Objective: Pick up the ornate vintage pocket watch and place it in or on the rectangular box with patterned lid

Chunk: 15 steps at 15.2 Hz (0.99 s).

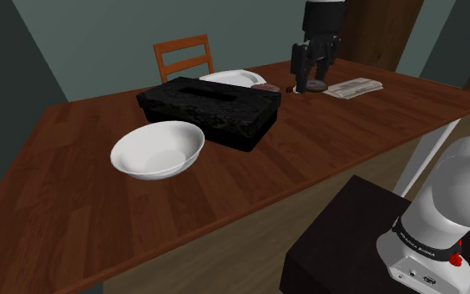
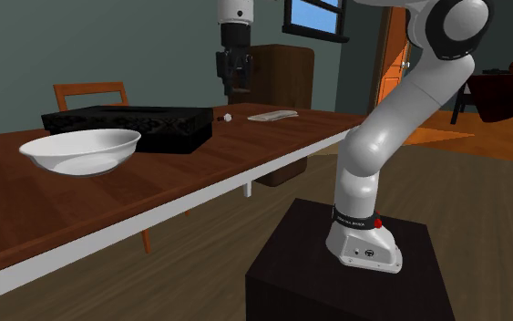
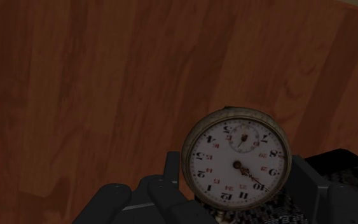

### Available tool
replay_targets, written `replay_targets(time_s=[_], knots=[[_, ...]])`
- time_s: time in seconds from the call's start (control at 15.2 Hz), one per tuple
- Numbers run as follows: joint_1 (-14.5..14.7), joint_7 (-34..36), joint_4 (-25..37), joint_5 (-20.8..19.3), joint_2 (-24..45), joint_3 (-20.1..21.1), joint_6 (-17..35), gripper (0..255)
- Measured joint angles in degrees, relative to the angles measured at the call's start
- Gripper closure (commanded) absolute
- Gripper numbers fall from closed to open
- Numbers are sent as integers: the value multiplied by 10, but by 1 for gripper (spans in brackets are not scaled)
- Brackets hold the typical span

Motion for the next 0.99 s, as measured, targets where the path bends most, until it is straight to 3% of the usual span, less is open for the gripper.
replay_targets(time_s=[0.53, 0.99], knots=[[-3, 8, 82, -4, 33, 2, -49, 255], [-9, 48, 210, -21, 180, 42, -30, 255]])
